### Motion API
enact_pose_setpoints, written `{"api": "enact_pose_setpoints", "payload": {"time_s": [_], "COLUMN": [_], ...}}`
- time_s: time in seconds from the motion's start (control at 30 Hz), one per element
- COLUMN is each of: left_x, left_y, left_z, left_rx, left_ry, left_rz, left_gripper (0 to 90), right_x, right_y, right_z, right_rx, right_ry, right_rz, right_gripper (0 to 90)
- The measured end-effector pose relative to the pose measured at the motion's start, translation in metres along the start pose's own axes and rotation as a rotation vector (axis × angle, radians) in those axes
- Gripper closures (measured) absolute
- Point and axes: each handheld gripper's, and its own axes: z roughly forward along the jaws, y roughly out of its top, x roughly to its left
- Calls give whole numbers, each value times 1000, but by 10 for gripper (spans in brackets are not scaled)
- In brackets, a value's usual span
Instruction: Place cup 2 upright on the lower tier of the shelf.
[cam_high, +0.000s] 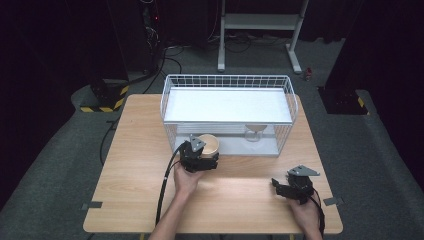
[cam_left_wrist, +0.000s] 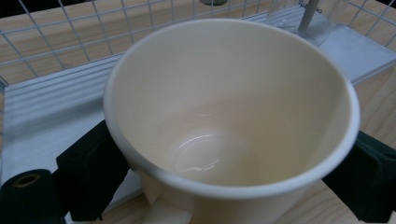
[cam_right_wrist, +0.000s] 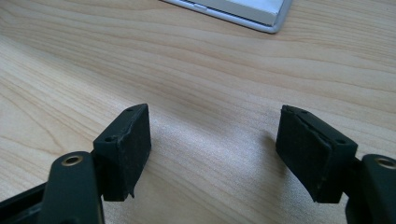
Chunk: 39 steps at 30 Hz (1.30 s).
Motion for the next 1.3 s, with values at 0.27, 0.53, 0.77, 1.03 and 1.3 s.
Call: {"api": "enact_pose_setpoints", "payload": {"time_s": [0.27,0.53,0.77,1.03,1.3], "left_x": [-1,3,5,6,7], "left_y": [4,4,4,12,12], "left_z": [6,10,15,23,28], "left_rx": [8,-9,-24,3,7], "left_ry": [5,9,17,34,41], "left_rz": [21,10,7,12,11], "left_gripper": [94,94,94,92,84], "right_x": [0,0,0,0,0], "right_y": [0,0,0,0,0], "right_z": [0,0,0,0,0], "right_rx": [0,0,0,1,1], "right_ry": [-1,0,-1,-1,-1], "right_rz": [-1,0,-2,1,0], "right_gripper": [264,264,264,264,264]}}
